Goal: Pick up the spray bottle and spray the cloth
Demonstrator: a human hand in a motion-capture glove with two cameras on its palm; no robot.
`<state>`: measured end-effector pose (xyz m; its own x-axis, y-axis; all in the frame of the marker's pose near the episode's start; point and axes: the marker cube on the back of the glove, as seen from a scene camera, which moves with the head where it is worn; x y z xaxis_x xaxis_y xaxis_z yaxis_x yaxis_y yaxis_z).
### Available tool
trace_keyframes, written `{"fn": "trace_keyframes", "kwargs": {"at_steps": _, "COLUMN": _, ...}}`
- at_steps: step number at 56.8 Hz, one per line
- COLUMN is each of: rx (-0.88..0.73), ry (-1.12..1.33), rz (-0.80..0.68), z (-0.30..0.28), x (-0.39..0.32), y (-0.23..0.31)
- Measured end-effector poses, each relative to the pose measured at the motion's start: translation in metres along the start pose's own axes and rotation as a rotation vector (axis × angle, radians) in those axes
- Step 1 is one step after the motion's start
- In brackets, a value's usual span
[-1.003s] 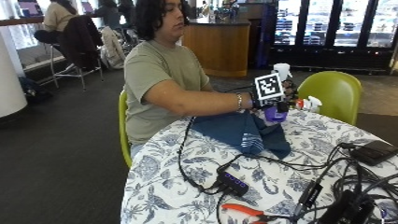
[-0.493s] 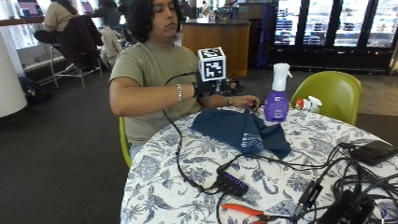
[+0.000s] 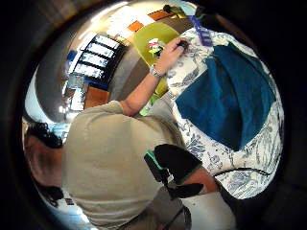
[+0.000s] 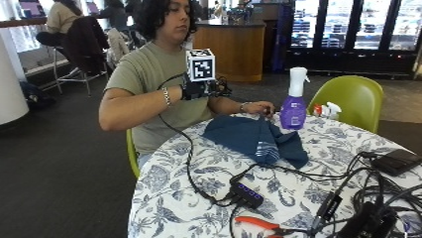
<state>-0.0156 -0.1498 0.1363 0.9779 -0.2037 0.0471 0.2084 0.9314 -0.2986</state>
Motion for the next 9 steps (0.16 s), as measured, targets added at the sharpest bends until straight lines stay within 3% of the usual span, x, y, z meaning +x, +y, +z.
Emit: {"fn": "trace_keyframes", "kwargs": {"at_steps": 9, "rx": 0.017, "ry": -0.047, "rz": -0.004, "z": 0.0010, "x": -0.0040, "y": 0.0049}}
